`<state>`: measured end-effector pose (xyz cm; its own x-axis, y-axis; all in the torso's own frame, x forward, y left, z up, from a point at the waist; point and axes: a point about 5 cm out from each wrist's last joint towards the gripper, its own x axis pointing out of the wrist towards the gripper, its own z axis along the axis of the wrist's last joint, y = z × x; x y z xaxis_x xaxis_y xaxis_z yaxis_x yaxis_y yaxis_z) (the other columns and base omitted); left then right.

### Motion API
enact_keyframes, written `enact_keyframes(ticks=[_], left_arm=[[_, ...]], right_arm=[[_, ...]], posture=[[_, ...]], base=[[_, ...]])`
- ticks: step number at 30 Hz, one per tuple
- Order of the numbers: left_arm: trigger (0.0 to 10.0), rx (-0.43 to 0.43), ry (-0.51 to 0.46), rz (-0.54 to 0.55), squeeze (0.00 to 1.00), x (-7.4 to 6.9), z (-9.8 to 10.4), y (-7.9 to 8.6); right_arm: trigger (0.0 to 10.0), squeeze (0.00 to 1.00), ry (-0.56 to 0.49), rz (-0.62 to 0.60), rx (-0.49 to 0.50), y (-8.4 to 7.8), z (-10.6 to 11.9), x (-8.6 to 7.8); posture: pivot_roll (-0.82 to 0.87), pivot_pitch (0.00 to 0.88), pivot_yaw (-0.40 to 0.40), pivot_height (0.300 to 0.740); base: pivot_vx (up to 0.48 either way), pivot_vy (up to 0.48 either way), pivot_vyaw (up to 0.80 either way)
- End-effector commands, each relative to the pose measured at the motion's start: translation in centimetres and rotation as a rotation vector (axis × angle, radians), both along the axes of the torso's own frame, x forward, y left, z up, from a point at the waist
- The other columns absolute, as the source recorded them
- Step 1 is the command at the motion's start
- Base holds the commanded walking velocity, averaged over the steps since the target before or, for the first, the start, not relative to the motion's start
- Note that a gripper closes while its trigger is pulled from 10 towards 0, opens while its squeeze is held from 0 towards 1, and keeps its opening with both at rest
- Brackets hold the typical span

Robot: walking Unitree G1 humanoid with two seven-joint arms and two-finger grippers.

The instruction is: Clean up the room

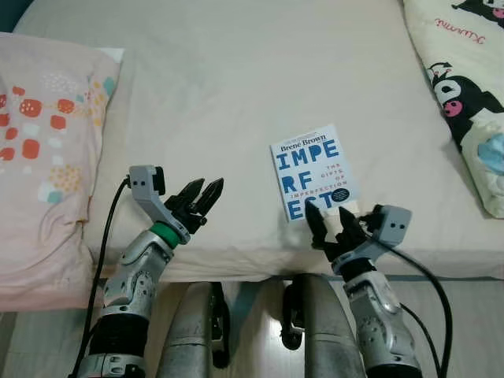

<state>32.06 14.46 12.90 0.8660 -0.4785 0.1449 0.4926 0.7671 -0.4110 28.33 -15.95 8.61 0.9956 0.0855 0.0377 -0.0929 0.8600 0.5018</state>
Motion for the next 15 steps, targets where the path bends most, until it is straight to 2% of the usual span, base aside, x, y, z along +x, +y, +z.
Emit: enact_keyframes(ticks=[1,2,4,5,6,7,8,13,15], left_arm=[[10.0,0.021,0.028,-0.005,0.00,-0.4,-0.9,0.3],[10.0,0.024,0.026,-0.006,0.00,-0.4,-0.9,0.4],[10.0,0.024,0.026,-0.006,0.00,-0.4,-0.9,0.4],[10.0,0.026,0.025,-0.008,0.00,-0.5,-0.9,0.5],[10.0,0.026,0.025,-0.008,0.00,-0.5,-0.9,0.5],[10.0,0.031,0.024,-0.012,0.00,-0.7,-0.9,0.6],[10.0,0.033,0.024,-0.013,0.00,-0.7,-0.9,0.6],[10.0,0.061,0.011,-0.045,0.00,-1.0,-0.9,0.2],[10.0,0.083,-0.005,-0.088,0.00,-1.3,-0.8,-0.4]], right_arm=[[10.0,0.00,0.148,-0.112,0.183,-0.3,-2.0,-0.7],[10.0,0.00,0.158,-0.135,0.234,-0.4,-2.1,-0.8],[10.0,0.00,0.158,-0.135,0.234,-0.4,-2.1,-0.8],[10.0,0.00,0.161,-0.168,0.277,-0.6,-2.3,-1.0],[10.0,0.00,0.161,-0.168,0.277,-0.6,-2.3,-1.0],[10.0,0.00,0.186,-0.254,0.340,-1.7,-3.1,-1.3],[10.0,0.00,0.192,-0.275,0.354,-2.0,-3.3,-1.4],[10.0,0.00,0.201,-0.268,0.350,-2.5,-3.7,-1.1],[10.0,0.00,0.192,-0.238,0.361,-2.6,-3.8,-0.4]], posture=[[0.02,0.281,0.080,0.637],[0.02,0.281,0.080,0.637],[0.02,0.281,0.080,0.637],[0.02,0.281,0.080,0.637],[0.02,0.281,0.080,0.637],[0.02,0.282,0.078,0.637],[0.02,0.282,0.078,0.637],[0.02,0.283,0.080,0.637],[0.02,0.289,0.087,0.637]], base=[[0.000,0.000,0.00],[0.000,0.000,0.00],[0.000,0.000,0.00],[0.000,0.000,0.00],[0.000,0.000,0.00],[0.000,0.000,0.00],[0.000,0.000,0.00],[0.000,0.000,0.00],[0.000,0.000,0.00]])
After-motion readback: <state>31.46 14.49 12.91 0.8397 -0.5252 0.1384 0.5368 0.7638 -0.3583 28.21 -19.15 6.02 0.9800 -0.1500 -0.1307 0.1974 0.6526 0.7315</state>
